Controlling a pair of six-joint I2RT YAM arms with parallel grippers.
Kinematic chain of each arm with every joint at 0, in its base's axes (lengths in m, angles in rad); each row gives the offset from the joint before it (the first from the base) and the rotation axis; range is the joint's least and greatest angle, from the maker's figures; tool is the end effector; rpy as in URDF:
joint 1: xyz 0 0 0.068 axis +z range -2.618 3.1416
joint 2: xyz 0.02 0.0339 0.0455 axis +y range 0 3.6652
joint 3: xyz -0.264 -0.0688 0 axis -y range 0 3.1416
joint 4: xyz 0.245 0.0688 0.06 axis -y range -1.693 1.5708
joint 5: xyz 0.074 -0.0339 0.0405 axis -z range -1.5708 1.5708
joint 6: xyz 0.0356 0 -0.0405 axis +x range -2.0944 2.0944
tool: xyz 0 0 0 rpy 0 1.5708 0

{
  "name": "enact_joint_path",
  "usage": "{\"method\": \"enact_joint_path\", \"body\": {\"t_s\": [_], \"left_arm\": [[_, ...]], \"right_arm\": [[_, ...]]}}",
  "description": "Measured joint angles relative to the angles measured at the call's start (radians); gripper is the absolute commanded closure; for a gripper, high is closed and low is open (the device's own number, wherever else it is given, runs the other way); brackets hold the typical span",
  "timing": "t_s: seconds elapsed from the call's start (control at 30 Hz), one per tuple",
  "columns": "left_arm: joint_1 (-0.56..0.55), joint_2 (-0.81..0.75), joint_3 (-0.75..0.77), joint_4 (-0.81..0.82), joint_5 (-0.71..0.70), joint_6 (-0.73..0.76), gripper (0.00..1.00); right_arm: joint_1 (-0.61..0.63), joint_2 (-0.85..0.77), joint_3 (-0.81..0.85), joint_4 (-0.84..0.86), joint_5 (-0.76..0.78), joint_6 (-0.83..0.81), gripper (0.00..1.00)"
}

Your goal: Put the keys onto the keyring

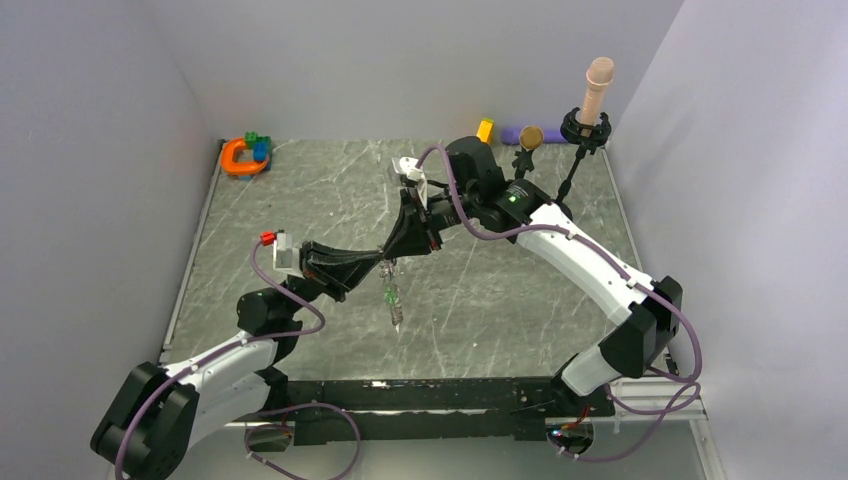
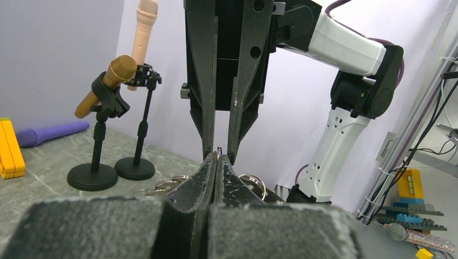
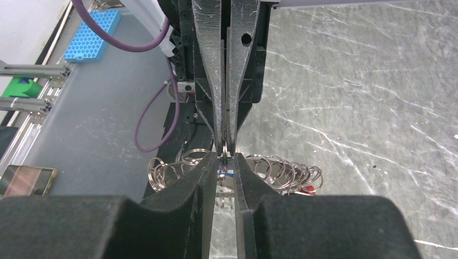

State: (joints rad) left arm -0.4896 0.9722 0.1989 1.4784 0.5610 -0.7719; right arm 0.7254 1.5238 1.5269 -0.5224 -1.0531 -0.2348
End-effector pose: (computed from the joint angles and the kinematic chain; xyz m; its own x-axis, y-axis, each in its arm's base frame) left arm 0.1392 -0.0956 0.2709 -0.1173 -0.6067 -0.7862 0.9405 0.1863 -0.2841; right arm 0.2279 0.2434 0.3925 -0.1534 -0.2899 -0.9447 -0.9547 -0.2032 0.2174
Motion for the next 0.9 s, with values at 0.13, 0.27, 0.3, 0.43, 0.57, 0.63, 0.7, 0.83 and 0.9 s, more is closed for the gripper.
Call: {"method": "enact_joint_path", "body": {"t_s": [0.13, 0.27, 0.3, 0.43, 0.57, 0.63, 0.7, 0.83, 0.9], "left_arm": [[0.0, -0.001, 0.0, 0.0, 0.0, 0.0, 1.0], [0.0, -0.002, 0.0, 0.0, 0.0, 0.0, 1.0], [0.0, -0.002, 0.0, 0.0, 0.0, 0.0, 1.0], [0.0, -0.002, 0.0, -0.001, 0.0, 0.0, 1.0], [0.002, -0.002, 0.0, -0.001, 0.0, 0.0, 0.95], [0.002, -0.002, 0.0, -0.001, 0.003, 0.0, 0.8], [0.004, -0.004, 0.001, 0.002, 0.017, -0.002, 0.67], [0.022, -0.062, 0.023, -0.071, 0.08, 0.027, 0.52], [0.034, -0.129, 0.047, -0.178, 0.119, 0.075, 0.5]], "right_arm": [[0.001, 0.0, -0.003, 0.0, 0.001, 0.0, 0.79], [0.001, 0.0, -0.005, 0.0, 0.004, 0.0, 0.9], [0.001, 0.0, -0.006, 0.0, 0.004, -0.001, 0.91], [0.001, 0.0, -0.01, 0.0, 0.004, -0.001, 1.0], [0.001, 0.0, -0.01, -0.002, 0.003, -0.007, 1.0], [0.001, 0.0, -0.007, -0.014, 0.002, -0.024, 1.0], [0.003, 0.0, 0.008, -0.056, 0.005, -0.061, 1.0], [0.003, 0.009, 0.071, -0.184, 0.03, -0.166, 1.0], [0.003, 0.017, 0.111, -0.254, 0.051, -0.231, 1.0]]}}
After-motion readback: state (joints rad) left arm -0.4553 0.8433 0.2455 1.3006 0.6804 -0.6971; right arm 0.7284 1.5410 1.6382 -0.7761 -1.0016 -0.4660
